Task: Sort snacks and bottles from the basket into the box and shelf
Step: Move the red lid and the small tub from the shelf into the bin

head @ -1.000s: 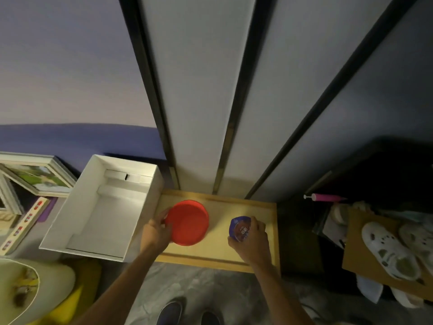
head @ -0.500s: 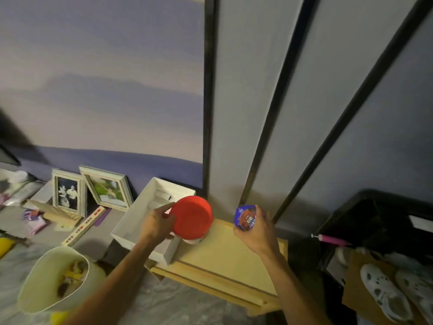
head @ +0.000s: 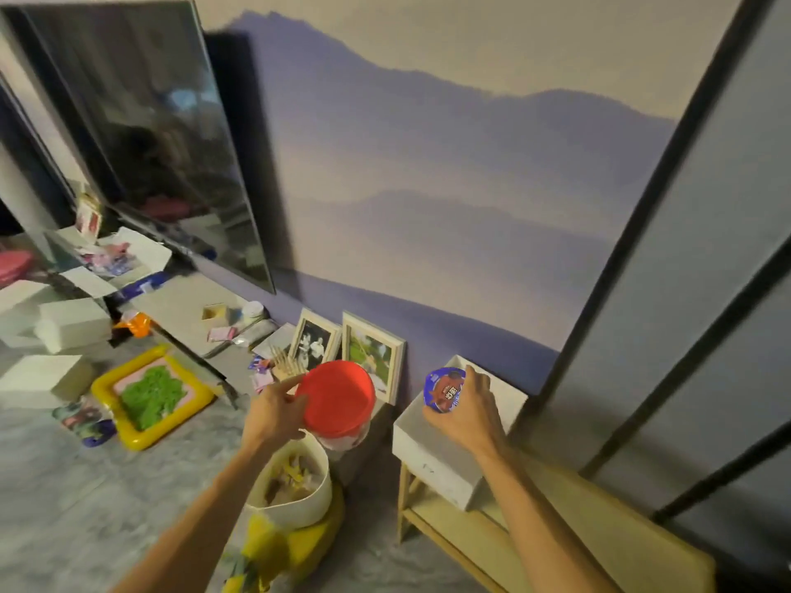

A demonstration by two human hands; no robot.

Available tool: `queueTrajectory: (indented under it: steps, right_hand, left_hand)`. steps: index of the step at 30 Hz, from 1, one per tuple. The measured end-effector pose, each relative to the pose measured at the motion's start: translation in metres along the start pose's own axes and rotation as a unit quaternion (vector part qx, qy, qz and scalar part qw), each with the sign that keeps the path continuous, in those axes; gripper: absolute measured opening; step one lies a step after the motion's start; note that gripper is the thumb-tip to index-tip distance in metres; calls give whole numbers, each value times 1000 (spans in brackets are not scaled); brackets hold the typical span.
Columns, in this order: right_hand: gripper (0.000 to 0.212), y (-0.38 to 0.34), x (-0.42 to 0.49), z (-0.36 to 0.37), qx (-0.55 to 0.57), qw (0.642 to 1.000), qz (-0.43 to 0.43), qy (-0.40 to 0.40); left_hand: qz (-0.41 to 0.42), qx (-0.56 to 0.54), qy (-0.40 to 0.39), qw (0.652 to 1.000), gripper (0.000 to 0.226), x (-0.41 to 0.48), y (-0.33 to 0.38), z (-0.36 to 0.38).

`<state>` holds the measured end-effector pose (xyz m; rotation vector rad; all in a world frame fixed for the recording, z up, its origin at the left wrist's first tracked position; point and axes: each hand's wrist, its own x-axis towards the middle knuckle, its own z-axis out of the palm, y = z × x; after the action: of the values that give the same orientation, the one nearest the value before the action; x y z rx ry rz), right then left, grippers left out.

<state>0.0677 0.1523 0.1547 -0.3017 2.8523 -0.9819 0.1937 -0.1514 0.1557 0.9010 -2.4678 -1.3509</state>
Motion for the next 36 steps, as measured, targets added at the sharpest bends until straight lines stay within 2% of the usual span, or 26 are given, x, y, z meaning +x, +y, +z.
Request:
queueTrajectory:
  steps: [7, 14, 18, 25, 30, 36]
  right_hand:
    - [111, -126, -17, 111, 11, 999, -23, -36]
    - [120, -169, -12, 194, 2, 996, -16, -88]
    - [113, -163, 9, 239, -19, 991, -7, -133]
    - [115, -131, 57, 336, -53, 980, 9, -190]
    - [113, -92, 81, 418, -87, 972, 39, -215]
    - [115, -44, 94, 532, -145, 959, 52, -239]
  left_hand:
    - [-51, 4, 36, 998, 42, 27, -90, -108]
    - [-104, 3, 34, 994, 43, 63, -169, -130]
    - [-128, -5, 34, 991, 43, 90, -213, -113]
    - [-213, -42, 34, 976, 44, 143, -301, -58]
    - [-239, -4, -10, 971, 40, 182, -385, -1]
    - [-252, 53, -16, 966, 40, 213, -463, 62]
